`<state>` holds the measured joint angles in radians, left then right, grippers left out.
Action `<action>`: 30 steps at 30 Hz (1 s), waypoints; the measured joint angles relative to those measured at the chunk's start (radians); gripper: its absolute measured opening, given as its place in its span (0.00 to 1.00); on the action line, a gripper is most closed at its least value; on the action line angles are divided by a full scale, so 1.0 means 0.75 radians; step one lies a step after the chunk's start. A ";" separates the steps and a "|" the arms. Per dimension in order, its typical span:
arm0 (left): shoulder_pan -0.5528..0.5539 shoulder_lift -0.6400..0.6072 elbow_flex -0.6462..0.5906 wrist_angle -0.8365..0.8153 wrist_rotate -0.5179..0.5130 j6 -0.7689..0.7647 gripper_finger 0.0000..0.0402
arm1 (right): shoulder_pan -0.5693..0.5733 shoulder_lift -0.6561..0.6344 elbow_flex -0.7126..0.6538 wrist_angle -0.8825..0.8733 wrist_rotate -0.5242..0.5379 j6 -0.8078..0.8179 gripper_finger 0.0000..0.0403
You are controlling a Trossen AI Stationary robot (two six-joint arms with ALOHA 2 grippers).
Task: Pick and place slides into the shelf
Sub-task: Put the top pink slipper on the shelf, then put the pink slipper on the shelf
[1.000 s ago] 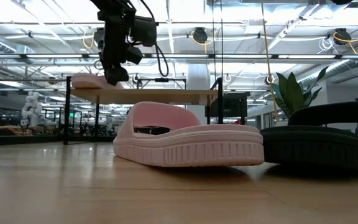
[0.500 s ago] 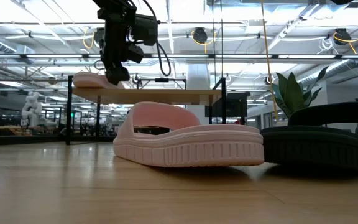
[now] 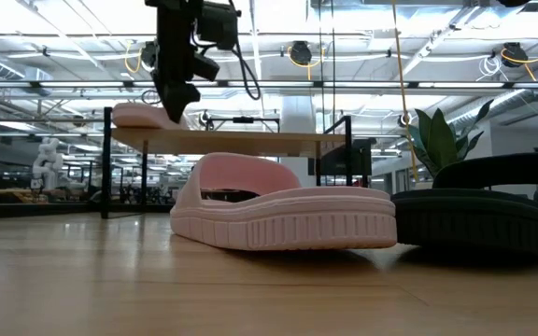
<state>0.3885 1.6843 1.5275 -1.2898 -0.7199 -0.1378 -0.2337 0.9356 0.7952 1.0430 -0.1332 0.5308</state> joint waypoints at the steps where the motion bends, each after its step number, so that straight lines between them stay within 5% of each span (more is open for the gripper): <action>1: 0.000 -0.002 0.002 -0.001 -0.007 0.001 0.80 | 0.000 0.000 0.000 0.000 0.000 0.002 0.53; 18: -0.125 -0.052 0.016 -0.081 -0.041 -0.092 0.82 | 0.000 0.000 0.000 -0.001 0.002 0.001 0.53; 30: -0.481 -0.081 0.277 -0.210 0.059 -0.301 0.82 | -0.001 0.000 0.000 -0.003 0.002 -0.019 0.53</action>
<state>0.0277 1.6237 1.7356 -1.4471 -0.6754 -0.3636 -0.2344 0.9356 0.7952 1.0411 -0.1313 0.5164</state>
